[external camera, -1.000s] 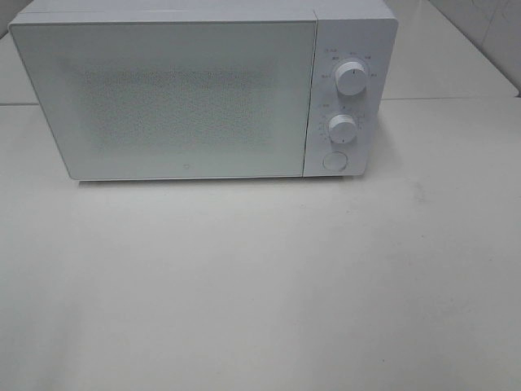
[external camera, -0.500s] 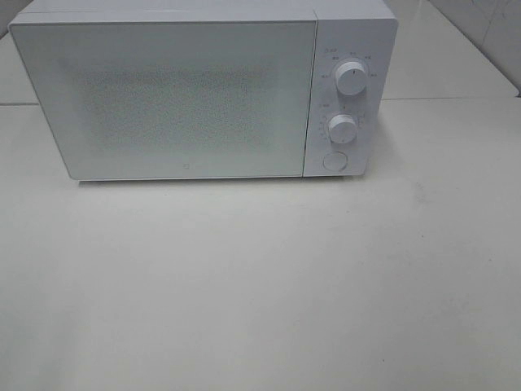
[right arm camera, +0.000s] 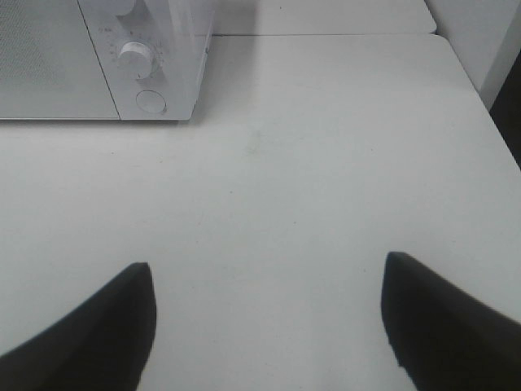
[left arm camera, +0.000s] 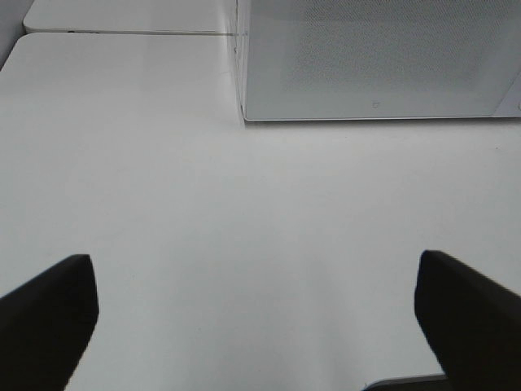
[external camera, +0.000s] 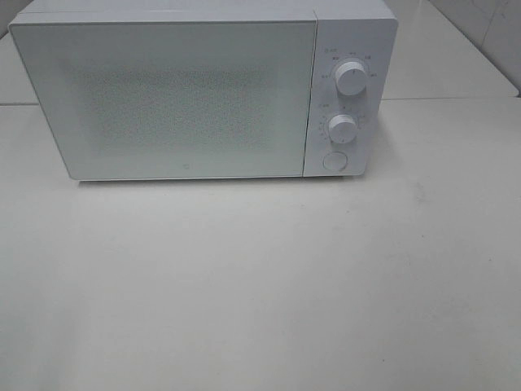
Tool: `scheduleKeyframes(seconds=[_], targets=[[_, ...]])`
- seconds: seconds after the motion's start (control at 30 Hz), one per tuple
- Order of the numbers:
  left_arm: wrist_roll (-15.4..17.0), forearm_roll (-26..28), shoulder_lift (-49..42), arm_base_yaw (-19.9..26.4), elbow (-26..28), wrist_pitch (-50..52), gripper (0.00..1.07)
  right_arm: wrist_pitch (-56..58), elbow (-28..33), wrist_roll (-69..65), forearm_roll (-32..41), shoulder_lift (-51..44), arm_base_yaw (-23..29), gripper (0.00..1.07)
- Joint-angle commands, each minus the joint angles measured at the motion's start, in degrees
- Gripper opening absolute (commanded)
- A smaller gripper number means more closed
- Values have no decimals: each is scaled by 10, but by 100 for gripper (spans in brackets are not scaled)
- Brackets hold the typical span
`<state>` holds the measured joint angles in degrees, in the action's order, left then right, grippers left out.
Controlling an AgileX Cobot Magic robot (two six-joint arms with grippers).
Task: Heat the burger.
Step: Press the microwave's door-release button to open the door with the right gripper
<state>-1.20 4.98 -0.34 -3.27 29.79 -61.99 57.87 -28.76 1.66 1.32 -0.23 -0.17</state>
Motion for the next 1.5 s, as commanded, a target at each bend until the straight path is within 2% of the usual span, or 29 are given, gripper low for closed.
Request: scheduleKeyframes(seconds=[0.03,0.23,0.57,0.63,1.0,1.5], targets=[[-1,2,-9,2,-1,6,98,-10,2,2,-2,-15,-5,76],[-1,2,-9,2,-1,6,98,-25,-18,2,3,11,-5,76],[-1,2,-9,2,-1,6,98,-142,-23,5,2,109,-5,76],[-1,2,-9,2,-1,6,98,-196,-22,5,2,162,-5,76],[-1,2,-9,2,-1,6,98,-336,-22,5,2,322,-3,76],[-1,2,-9,2,-1,6,98,-515,-22,2,-1,479,-3,76]])
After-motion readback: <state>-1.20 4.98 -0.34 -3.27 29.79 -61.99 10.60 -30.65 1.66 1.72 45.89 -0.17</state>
